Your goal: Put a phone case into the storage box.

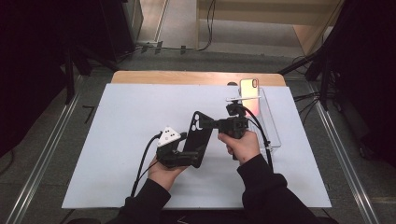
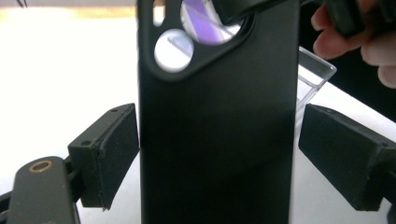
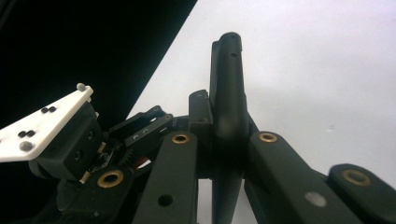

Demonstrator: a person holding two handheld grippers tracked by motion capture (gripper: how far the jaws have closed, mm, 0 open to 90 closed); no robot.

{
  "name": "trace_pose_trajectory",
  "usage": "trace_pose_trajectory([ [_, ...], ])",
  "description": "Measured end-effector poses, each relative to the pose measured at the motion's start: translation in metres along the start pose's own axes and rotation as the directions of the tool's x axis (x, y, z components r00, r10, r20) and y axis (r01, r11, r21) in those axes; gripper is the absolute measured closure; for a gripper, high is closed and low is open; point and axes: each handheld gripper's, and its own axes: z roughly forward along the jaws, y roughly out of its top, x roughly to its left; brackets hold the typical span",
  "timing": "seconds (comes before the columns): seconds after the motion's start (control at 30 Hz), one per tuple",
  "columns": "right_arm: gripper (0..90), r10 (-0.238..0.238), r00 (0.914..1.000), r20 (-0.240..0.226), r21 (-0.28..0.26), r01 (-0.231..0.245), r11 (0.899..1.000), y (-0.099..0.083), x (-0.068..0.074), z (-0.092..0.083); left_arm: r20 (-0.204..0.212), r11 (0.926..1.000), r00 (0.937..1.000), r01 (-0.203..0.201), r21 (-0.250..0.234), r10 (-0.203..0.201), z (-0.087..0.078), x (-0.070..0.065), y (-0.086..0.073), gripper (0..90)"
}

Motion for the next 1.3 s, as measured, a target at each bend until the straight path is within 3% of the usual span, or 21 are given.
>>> trace_pose_trajectory([
  [0.17,82.6,-0.034,0.9989,0.034,-0.007,0.034,0.999,0.001,-0.001,-0.004,0.000,0.9991,0.9999,-0.013,0.041,0.013,-0.001,0.000,0.003,12.6],
  [0.23,82.6,-0.061,0.9968,0.052,-0.005,0.061,0.998,0.000,0.000,-0.006,0.024,0.9979,0.9997,-0.002,0.064,0.001,-0.001,0.000,0.005,12.7],
  [0.33,82.5,-0.131,0.9879,0.084,0.005,0.131,0.991,0.000,0.001,-0.007,0.058,0.9917,0.9983,0.001,0.128,-0.009,-0.001,0.001,0.008,13.0],
  [0.6,82.5,-0.245,0.9632,0.111,0.029,0.243,0.970,-0.002,0.006,-0.011,0.084,0.9762,0.9964,-0.007,0.217,-0.012,-0.006,0.002,0.019,14.0],
  [0.7,82.5,-0.292,0.9500,0.109,0.039,0.290,0.956,-0.004,0.008,-0.013,0.113,0.9741,0.9935,-0.011,0.226,-0.015,-0.009,0.005,0.022,21.1],
  [0.8,82.5,-0.332,0.9373,0.107,0.051,0.328,0.943,-0.005,0.010,-0.015,0.117,0.9737,0.9930,-0.035,0.225,0.009,-0.013,0.006,0.025,22.5],
  [0.9,82.5,-0.358,0.9288,0.094,0.073,0.353,0.933,-0.006,0.011,-0.016,0.129,0.9681,0.9905,-0.078,0.238,0.048,-0.017,0.007,0.030,24.1],
  [0.97,82.5,-0.375,0.9237,0.080,0.079,0.369,0.926,-0.008,0.011,-0.017,0.147,0.9678,0.9882,-0.078,0.239,0.043,-0.020,0.009,0.032,25.7],
  [1.03,82.5,-0.379,0.9232,0.063,0.080,0.374,0.924,-0.008,0.011,-0.019,0.167,0.9676,0.9852,-0.079,0.240,0.039,-0.021,0.011,0.034,25.7],
  [1.13,82.5,-0.385,0.9219,0.039,0.088,0.381,0.920,-0.009,0.010,-0.022,0.203,0.9578,0.9790,-0.076,0.278,0.018,-0.022,0.015,0.038,26.8],
  [1.23,82.5,-0.406,0.9135,0.031,0.098,0.401,0.911,-0.010,0.010,-0.024,0.210,0.9480,0.9775,-0.083,0.307,0.017,-0.023,0.017,0.040,31.5],
  [1.3,82.6,-0.412,0.9109,0.023,0.110,0.407,0.907,-0.011,0.011,-0.026,0.215,0.9479,0.9763,-0.095,0.304,0.029,-0.024,0.017,0.041,31.5],
])
